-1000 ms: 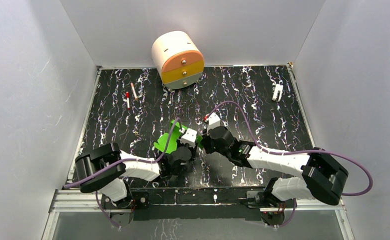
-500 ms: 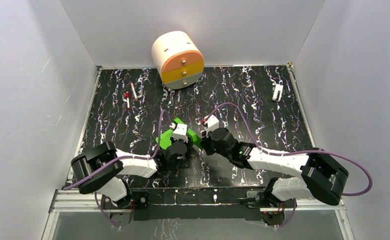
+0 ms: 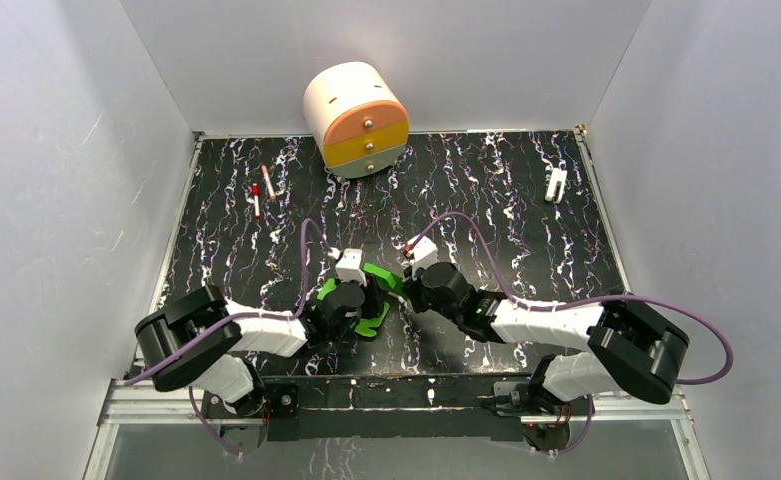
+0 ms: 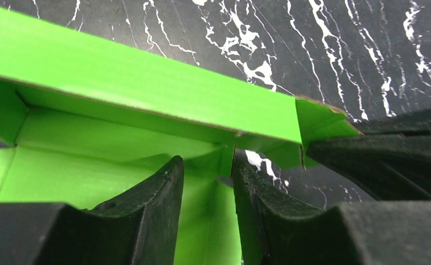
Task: Fold the paper box
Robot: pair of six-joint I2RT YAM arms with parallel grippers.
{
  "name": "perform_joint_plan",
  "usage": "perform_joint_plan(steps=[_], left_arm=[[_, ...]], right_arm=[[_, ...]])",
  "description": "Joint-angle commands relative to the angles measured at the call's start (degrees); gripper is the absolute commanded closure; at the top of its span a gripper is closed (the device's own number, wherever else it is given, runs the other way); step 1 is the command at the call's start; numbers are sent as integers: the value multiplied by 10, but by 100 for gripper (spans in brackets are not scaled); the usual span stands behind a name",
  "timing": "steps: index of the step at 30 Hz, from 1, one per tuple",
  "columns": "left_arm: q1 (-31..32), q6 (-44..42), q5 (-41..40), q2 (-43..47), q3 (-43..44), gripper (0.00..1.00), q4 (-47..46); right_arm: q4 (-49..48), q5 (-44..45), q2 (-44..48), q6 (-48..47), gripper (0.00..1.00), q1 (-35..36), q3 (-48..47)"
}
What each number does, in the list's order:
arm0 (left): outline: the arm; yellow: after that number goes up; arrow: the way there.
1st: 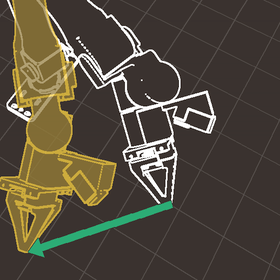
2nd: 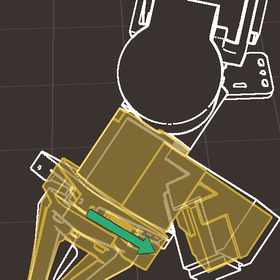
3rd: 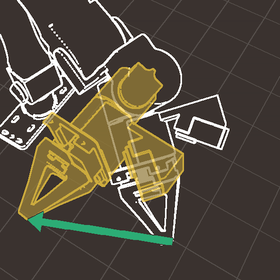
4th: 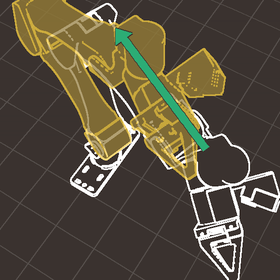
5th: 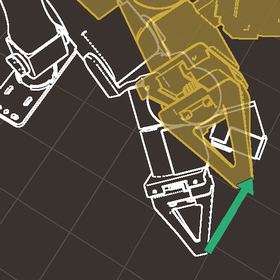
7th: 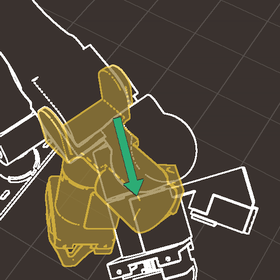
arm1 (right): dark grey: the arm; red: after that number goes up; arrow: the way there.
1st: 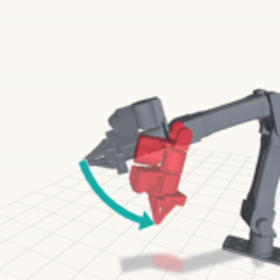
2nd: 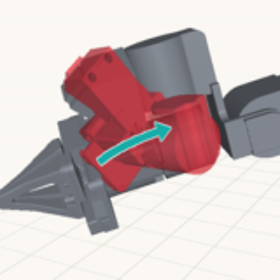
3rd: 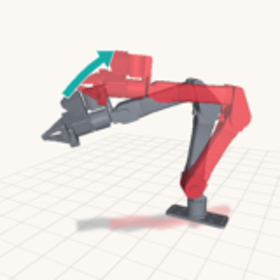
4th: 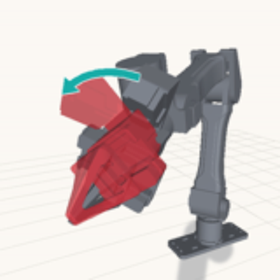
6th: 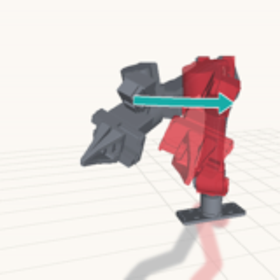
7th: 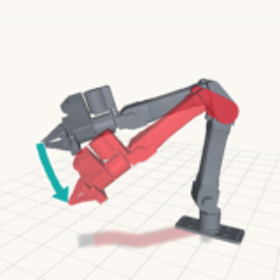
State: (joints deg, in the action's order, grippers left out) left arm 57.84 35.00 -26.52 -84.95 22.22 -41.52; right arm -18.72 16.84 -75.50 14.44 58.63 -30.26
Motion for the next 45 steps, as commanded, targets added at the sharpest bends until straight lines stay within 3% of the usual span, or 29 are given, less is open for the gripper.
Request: perform_joint_plan(steps=[1, 14, 24, 30, 45], left_arm=[[-9, 47, 18, 67, -31, 62, -10], [-77, 152, 104, 207, -89, 40, 0], [-186, 290, 196, 190, -94, 36, -51], [-214, 372, 215, 164, -109, 44, -88], [-219, 458, 219, 133, -125, 75, -145]], right_arm=[[-84, 33, -12, -20, 100, 2, 13], [-134, 29, -65, -51, 100, 3, 28], [-158, 23, -85, -70, 100, 3, 31], [-170, 16, -93, -74, 100, 2, 31], [-204, 11, -108, -85, 100, 2, 36]])
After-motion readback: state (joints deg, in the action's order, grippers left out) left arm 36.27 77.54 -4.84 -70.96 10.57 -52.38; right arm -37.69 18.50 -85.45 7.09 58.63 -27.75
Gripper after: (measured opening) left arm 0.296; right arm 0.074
